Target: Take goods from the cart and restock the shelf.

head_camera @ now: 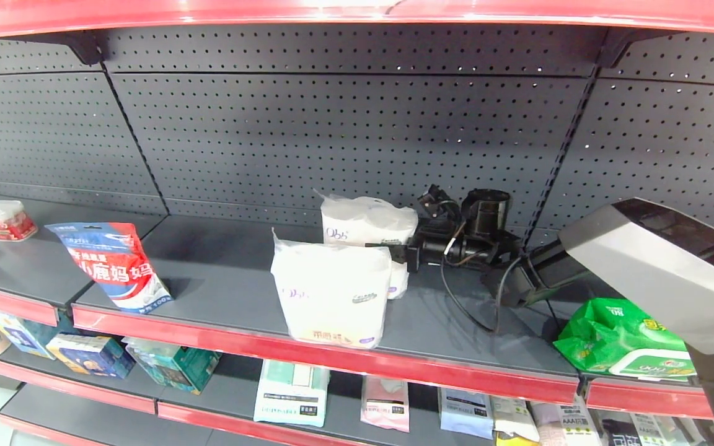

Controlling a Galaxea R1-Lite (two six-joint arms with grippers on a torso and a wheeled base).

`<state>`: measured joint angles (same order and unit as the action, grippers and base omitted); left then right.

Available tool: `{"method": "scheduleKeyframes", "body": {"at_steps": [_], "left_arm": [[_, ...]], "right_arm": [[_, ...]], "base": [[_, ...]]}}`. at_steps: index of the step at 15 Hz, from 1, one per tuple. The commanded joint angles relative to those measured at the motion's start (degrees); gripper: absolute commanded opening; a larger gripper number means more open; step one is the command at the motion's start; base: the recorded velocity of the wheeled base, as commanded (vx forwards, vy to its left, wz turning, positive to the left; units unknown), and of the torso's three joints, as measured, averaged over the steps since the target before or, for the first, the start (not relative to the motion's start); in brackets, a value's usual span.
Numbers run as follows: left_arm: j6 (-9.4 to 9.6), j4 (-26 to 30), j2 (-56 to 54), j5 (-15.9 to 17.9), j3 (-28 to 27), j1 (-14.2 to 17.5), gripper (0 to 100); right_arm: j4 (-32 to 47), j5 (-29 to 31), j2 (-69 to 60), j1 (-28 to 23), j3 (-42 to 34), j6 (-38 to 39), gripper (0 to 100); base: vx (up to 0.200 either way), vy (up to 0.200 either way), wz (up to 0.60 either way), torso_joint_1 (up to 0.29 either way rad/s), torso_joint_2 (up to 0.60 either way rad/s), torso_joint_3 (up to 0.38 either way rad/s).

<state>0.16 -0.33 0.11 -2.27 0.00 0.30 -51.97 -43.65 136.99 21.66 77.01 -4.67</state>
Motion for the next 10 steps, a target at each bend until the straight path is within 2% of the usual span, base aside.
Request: {"method": "scheduleKeyframes", "body": {"at_steps": [1,8,10], "left_arm": [[0.02,0.0,0.0,0.0,0.0,0.0,100],[0.02,0.0,0.0,0.0,0.0,0.0,100],[0.02,0.0,0.0,0.0,0.0,0.0,100]], "right_arm": [[0.0,0.1,0.2,-0.2,-0.3,-0.2,0],[-0.2,-0.8,0.0,-0.8,-1.3,-1.7,0],[-0.2,-4.1,0.0,-1.4,-1.1,-1.6,0]], "base": [[0.000,0.000,0.00,0.000,0.00,0.000],[0.000,0.000,0.00,0.000,0.00,0.000],[0.000,0.000,0.00,0.000,0.00,0.000]]}}
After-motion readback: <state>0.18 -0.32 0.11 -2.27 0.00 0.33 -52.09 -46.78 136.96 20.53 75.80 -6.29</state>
